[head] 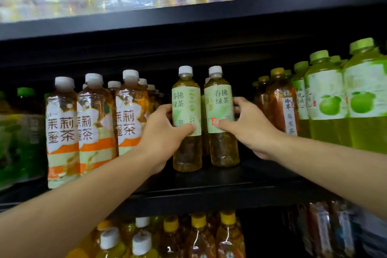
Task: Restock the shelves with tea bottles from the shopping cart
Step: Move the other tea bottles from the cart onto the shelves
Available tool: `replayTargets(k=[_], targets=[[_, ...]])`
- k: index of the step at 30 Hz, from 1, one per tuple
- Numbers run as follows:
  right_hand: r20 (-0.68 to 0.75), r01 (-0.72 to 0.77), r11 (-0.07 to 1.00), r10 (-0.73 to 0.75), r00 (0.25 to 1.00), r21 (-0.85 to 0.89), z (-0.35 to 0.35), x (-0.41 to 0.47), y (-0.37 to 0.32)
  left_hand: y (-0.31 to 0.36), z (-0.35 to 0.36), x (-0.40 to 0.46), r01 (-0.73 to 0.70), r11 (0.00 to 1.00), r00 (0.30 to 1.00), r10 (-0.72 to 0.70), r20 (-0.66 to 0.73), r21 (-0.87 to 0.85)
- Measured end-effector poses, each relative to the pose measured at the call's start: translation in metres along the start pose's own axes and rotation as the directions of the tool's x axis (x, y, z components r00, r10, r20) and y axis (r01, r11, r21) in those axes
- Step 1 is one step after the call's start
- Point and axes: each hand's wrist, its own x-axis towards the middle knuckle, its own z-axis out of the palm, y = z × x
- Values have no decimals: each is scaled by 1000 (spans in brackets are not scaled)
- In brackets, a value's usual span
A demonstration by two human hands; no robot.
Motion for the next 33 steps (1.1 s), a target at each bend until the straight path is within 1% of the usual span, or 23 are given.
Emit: replayTargets(k=[3,5,11,16,20,26,28,31,33], targets=[[-2,10,997,-10,1000,-72,-2,2,4,-6,6,9,60,998,998,-60,-6,-11],[-4,1,995,-2,1000,-97,-1,5,6,-10,10,16,74,997,997,-74,1,1],[-12,2,983,-5,1000,-184,2,13,10,-19,18,31,53,997,998,-54,25,55],[-34,16,985,-22,999,-172,2,11,17,-31,18,31,-20,997,1000,19,11,77],[-59,21,985,-31,998,-169,2,14,22,-35,19,31,-41,994,999,40,18,98],[-25,32,984,-37,999,-174,1,14,22,-34,20,31,-68,987,997,61,47,148],[16,29,984,-26,1000,-177,-2,14,19,-31,20,28,-66,985,996,56,71,156],[83,23,987,-10,996,-158,-7,13,13,-19,19,18,-25,987,991,4,130,159],[84,-13,994,22,996,-110,-11,10,6,-5,19,7,4,990,988,-27,155,141]])
